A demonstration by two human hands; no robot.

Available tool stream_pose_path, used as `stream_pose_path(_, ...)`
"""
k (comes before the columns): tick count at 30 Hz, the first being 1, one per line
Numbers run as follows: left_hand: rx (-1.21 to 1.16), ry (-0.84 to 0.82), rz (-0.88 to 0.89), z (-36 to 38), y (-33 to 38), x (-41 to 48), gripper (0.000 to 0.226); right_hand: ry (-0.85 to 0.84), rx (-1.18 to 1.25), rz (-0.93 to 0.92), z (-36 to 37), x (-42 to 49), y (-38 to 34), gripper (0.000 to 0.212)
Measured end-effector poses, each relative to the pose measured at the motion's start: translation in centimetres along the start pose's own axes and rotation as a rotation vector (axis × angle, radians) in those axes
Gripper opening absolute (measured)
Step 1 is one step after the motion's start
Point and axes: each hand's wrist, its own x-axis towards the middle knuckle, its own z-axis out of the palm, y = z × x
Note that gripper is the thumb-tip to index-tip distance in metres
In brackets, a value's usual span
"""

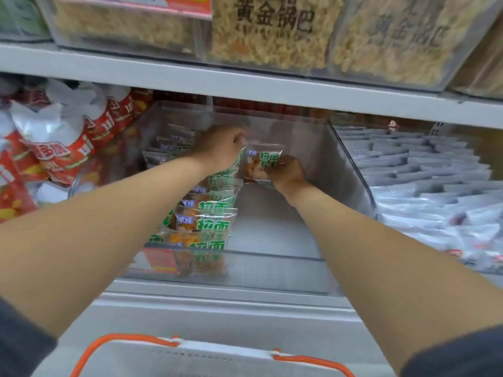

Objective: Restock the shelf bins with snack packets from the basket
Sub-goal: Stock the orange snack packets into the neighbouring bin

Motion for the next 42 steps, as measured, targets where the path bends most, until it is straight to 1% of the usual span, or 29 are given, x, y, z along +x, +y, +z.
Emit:
stream_pose_path(3,0.039,-0.014,0.005,0.1,-0.2,-0.2,0.034,0.014,0.065,0.023,0.0,-0.6,-0.1,0.013)
stream_pose_path(6,0.054,-0.033,-0.013,0.0,-0.1,-0.3,0.035,0.027,0.060,0.066,-0.2,-0.8,-0.1,0.026)
stream_pose_path(8,0.058,-0.039,-0.018,0.0,0.0,-0.5,0.036,0.040,0.072,0.093,-0.2,-1.0,0.0,0.032)
stream_pose_path(11,0.062,-0.042,-0.030,-0.3,0.2,-0.8,0.036,0.034,0.042,0.108,-0.6,-1.6,-0.3,0.030)
stream_pose_path(15,0.143,0.058,-0.017,-1.2,1.4,-2.4,0.034,0.044,-0.067,0.077,-1.8,-2.9,-1.6,0.031)
stream_pose_path(17,0.222,0.104,-0.041,-1.9,2.4,-3.6,0.032,0.041,-0.125,0.050,-2.4,-4.1,-2.5,0.030)
stream_pose_path(19,0.313,0.113,-0.114,-2.7,3.1,-5.1,0.026,0.021,-0.173,-0.014,-3.1,-6.0,-3.6,0.027)
stream_pose_path(21,0.311,0.157,-0.158,-3.5,3.7,-7.2,0.021,0.020,-0.096,-0.130,-3.7,-8.4,-4.4,0.021)
stream_pose_path(22,0.279,0.196,-0.158,-3.9,4.1,-8.6,0.018,0.043,-0.056,-0.188,-4.1,-10.0,-4.6,0.016)
stream_pose_path(25,0.203,0.309,-0.137,-5.2,6.4,-13.5,0.014,0.119,-0.108,-0.414,-5.3,-15.0,-5.1,0.009)
stream_pose_path(27,0.161,0.337,-0.122,-5.8,8.1,-17.0,0.009,0.111,-0.113,-0.540,-5.9,-18.2,-5.1,0.004)
stream_pose_path(29,0.133,0.333,-0.102,-6.0,9.1,-20.4,0.009,0.091,-0.115,-0.604,-6.0,-21.1,-4.4,0.003)
stream_pose_path(31,0.105,0.281,-0.118,-5.3,9.0,-23.6,0.012,0.078,-0.127,-0.626,-5.3,-23.5,-2.7,0.005)
stream_pose_path(33,0.087,0.156,-0.147,-3.8,8.3,-26.7,0.013,0.033,-0.153,-0.605,-4.4,-25.6,-0.5,0.007)
stream_pose_path(36,0.117,-0.148,-0.167,-0.6,6.3,-31.3,0.006,-0.157,-0.214,-0.505,-2.6,-28.7,3.8,0.009)
stream_pose_path(38,0.116,-0.327,-0.193,1.4,4.8,-33.6,0.009,-0.278,-0.262,-0.443,-1.4,-30.7,6.7,0.011)
stream_pose_path(42,0.162,-0.555,-0.237,4.3,1.6,-37.6,0.008,-0.568,-0.505,-0.291,0.4,-33.0,13.8,0.013)
